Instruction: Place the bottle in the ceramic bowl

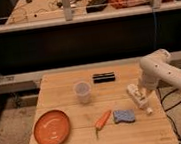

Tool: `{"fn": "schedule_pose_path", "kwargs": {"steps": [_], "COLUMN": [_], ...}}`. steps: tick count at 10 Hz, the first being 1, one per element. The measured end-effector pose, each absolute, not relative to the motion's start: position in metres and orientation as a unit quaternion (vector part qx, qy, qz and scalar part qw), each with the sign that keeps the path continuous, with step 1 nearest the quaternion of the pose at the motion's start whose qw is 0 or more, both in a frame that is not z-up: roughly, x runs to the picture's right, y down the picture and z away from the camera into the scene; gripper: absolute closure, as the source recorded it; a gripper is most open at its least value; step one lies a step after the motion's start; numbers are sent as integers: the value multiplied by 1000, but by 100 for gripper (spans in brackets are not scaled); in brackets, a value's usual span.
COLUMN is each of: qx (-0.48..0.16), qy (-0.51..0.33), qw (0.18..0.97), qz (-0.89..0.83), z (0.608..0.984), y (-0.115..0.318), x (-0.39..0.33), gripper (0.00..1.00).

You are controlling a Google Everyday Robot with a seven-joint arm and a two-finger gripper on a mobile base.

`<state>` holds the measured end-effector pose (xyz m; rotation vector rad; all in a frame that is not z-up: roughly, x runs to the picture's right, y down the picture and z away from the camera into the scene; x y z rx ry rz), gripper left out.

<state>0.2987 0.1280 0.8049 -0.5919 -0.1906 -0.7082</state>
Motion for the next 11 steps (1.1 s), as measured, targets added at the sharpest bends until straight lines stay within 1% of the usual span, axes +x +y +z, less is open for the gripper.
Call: {"fn": "schedule_pose_path", "kwargs": {"steps": [1,2,4,5,6,11], "qx": [-284,-284,-285,-286,-286,-282], "qy": [-92,-93,-94,-95,-95,-100], "qw": [891,891,890,890,890,883], "qz": [-342,-342,-342,-343,-344,-363], "z": [805,805,805,804,805,809], "y": [127,127,125,124,123,128], "x": [299,299,299,298,296,294], "gripper": [52,47,28,22,20,20]}}
